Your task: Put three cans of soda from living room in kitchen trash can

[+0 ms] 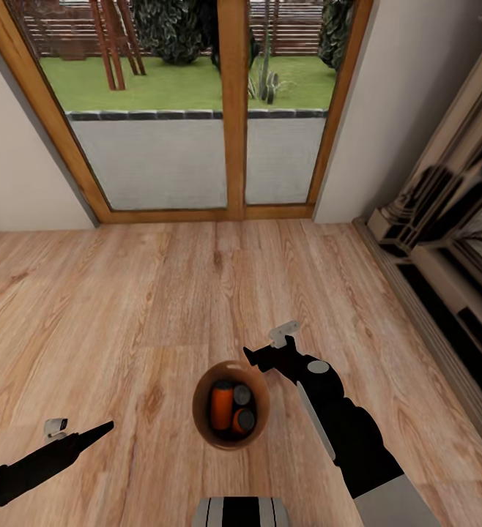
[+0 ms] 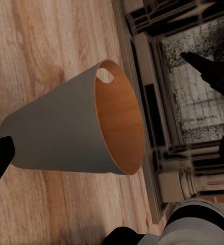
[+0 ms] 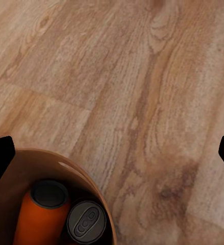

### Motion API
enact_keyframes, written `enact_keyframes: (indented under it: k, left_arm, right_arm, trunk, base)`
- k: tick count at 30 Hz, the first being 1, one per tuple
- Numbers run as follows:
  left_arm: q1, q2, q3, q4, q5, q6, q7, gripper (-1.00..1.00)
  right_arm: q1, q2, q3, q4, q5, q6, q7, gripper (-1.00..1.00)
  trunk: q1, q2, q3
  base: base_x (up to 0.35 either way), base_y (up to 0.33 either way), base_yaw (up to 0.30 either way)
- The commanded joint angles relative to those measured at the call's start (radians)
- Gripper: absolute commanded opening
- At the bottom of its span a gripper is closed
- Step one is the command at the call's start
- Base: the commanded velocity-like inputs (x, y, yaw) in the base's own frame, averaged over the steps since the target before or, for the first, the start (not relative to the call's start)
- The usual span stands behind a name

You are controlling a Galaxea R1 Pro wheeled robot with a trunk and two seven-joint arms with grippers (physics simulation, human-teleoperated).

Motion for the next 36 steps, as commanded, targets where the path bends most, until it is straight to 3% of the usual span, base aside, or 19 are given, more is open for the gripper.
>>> enact_keyframes:
  k: [1,33,36]
  left_arm:
    - [0.0,0.0,0.0,0.0,0.0,0.0,0.0,1.0]
    - [0.0,0.0,0.001,0.0,0.0,0.002,0.0,1.0]
    - [0.0,0.0,0.002,0.0,0.0,0.002,0.0,1.0]
  right_arm:
    - [0.0,0.0,0.0,0.0,0.0,0.0,0.0,1.0]
    - [0.001,0.0,0.001,0.0,0.0,0.0,0.0,1.0]
    - [0.001,0.0,0.001,0.0,0.0,0.0,0.0,1.0]
  trunk:
    - [0.0,0.0,0.002]
    - [0.0,0.0,0.055]
    - [-0.011,0.021,0.066]
  base:
    - [0.0,0.0,0.0]
    - [0.0,0.0,0.0]
    - [0.0,0.0,0.0]
